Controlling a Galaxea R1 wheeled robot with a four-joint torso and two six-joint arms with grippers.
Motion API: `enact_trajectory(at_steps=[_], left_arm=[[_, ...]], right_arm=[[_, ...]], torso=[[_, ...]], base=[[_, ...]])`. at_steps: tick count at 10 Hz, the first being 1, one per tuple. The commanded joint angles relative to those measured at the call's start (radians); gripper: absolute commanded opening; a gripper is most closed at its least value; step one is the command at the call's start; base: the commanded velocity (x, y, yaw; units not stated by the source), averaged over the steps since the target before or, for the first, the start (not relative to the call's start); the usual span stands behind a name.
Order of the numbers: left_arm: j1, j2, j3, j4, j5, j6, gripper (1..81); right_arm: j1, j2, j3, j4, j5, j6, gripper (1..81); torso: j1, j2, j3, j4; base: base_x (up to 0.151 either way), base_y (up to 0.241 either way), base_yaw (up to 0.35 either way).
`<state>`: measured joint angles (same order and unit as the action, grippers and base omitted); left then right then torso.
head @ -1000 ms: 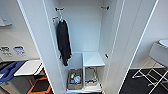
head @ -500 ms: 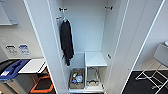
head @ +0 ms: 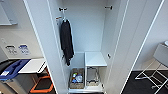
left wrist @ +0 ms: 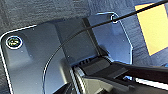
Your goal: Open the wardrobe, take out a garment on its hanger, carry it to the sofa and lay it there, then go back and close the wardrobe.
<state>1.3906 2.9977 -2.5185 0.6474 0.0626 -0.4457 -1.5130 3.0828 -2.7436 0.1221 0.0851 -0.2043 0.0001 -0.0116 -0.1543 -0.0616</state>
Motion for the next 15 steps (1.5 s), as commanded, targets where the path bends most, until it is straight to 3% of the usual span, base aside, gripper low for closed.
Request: enact_trajectory(at_steps=[1, 15], left_arm=[[-0.044, 0.006, 0.010, 0.001, 0.037, 0.004, 81.1], [-0.031, 0.006, 0.010, 0.004, 0.034, 0.004, 81.1]], right_arm=[[0.038, 0.007, 0.006, 0.001, -0.059, -0.001, 81.1], [0.041, 0.015, 0.007, 0.001, -0.059, -0.007, 81.1]], torso=[[0.000, 0.000, 0.000, 0.000], [0.002, -0.001, 0.000, 0.000]], base=[[0.103, 0.000, 0.000], [0.113, 0.000, 0.000]])
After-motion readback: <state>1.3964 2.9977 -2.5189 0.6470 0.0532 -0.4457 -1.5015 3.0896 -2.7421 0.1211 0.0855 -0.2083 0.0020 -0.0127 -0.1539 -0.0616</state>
